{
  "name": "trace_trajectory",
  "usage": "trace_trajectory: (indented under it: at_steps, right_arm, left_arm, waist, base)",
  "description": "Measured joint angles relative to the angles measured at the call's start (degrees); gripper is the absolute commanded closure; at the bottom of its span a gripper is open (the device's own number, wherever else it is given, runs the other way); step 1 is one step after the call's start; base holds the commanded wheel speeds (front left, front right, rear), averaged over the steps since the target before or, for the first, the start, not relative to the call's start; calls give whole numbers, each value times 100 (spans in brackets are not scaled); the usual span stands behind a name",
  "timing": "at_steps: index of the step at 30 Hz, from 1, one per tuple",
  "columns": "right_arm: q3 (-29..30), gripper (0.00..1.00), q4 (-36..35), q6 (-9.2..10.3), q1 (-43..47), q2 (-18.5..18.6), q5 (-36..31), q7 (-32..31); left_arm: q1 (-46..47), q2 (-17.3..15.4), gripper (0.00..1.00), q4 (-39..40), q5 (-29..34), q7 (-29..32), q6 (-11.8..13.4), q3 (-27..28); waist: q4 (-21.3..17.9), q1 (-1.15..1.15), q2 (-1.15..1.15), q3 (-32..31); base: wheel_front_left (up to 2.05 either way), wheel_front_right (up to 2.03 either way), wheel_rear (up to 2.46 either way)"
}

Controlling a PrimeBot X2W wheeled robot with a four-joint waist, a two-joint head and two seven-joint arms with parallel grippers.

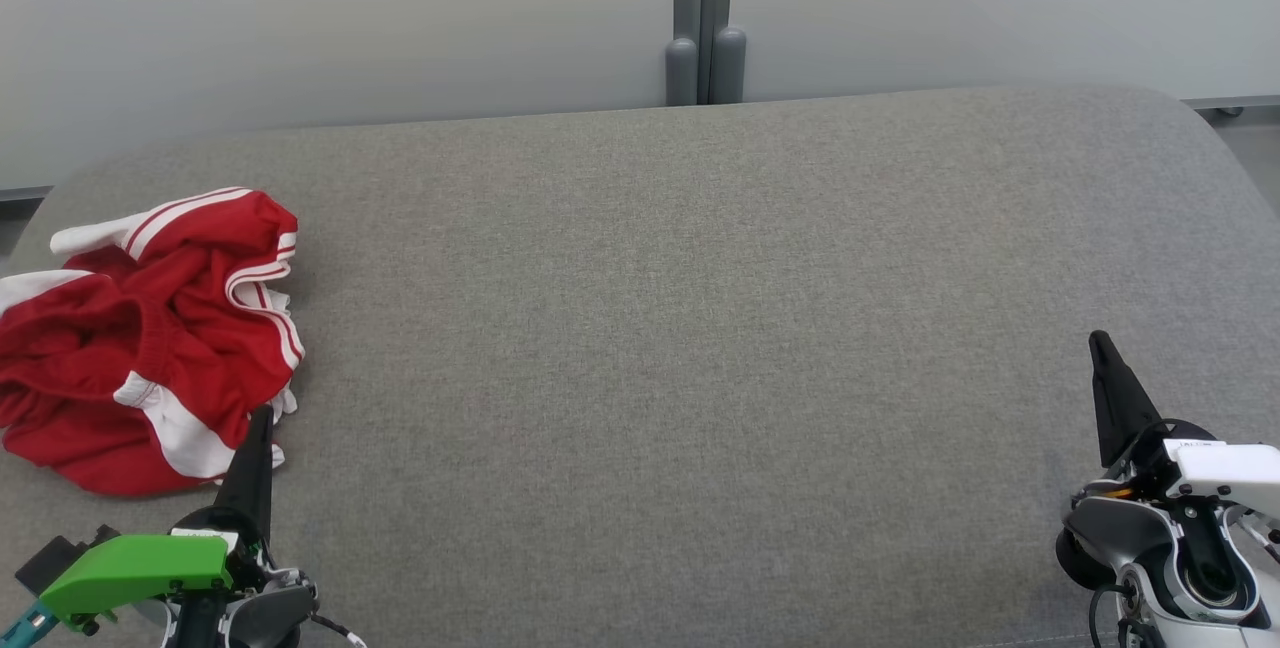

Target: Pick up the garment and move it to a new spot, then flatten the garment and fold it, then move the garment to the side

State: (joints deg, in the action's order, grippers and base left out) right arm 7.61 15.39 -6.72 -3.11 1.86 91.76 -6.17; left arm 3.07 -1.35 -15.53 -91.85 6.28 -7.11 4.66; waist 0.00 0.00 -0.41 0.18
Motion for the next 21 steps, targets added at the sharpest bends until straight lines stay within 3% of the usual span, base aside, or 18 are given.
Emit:
trace_trajectory:
  at_steps: [21]
  right_arm:
    - [0, 100, 0, 0, 0, 0, 0, 0]
  left_arm:
    - [0, 0, 100, 0, 0, 0, 0, 0]
  waist:
    - [0, 0, 0, 0]
  base:
    - [0, 0, 0]
